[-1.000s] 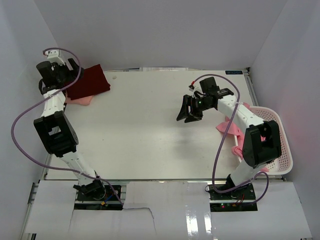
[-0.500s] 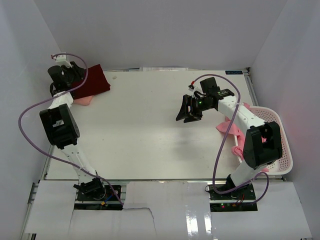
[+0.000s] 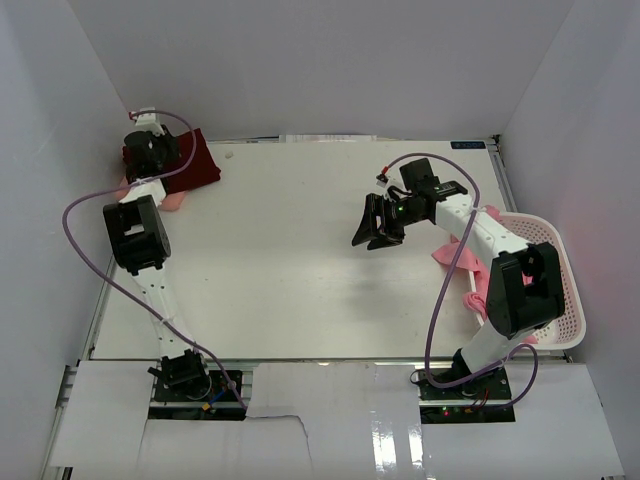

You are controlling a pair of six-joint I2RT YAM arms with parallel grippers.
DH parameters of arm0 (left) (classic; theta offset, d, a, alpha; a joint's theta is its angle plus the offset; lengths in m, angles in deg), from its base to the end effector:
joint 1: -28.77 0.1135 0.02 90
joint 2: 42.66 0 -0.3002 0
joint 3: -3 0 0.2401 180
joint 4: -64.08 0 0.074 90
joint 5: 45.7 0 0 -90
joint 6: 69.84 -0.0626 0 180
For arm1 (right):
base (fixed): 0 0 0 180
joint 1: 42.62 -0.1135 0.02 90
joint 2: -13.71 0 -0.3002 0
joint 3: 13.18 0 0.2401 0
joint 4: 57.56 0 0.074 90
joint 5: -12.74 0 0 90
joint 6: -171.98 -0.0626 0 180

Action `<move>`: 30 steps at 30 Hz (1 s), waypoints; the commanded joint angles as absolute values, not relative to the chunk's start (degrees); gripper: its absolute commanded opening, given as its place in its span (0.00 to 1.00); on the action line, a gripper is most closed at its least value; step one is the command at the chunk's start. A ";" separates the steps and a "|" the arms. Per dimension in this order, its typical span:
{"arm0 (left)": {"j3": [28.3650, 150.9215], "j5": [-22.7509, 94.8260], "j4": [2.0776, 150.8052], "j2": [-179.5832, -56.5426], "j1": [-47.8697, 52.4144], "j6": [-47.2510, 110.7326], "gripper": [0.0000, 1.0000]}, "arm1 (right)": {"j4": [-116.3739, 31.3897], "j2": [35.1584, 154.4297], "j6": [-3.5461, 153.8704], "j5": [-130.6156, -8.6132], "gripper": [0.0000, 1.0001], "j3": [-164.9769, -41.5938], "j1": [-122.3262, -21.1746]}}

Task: Fold and stack the t-shirts
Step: Put the neatly folded tshirt into the corner of the board with the left arm

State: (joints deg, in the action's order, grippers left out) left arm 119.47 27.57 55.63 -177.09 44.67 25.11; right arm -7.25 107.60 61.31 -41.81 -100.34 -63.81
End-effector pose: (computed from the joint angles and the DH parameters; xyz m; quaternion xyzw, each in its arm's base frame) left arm 0.5730 0.1445 0.2317 -0.0442 0.7597 -0.0496 0.6469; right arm 0.3102 0.1592 0.2800 -0.0905 0.9130 0.3692 0.1481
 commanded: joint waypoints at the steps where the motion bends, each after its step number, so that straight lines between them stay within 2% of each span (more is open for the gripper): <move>1: 122.67 34.00 51.83 -178.96 44.15 22.71 0.35 | -8.02 107.66 61.23 -39.90 0.64 -99.64 -64.07; 10: 126.28 41.66 47.70 -184.95 44.33 22.27 0.33 | -7.76 108.81 60.44 -39.64 0.64 -99.72 -64.16; 18: 128.22 37.18 47.61 -186.45 47.66 28.86 0.33 | -7.93 109.69 60.18 -39.55 0.64 -99.28 -64.33; 30: 122.15 31.20 47.26 -186.45 50.22 30.44 0.39 | -8.55 109.51 59.56 -39.11 0.65 -99.37 -64.86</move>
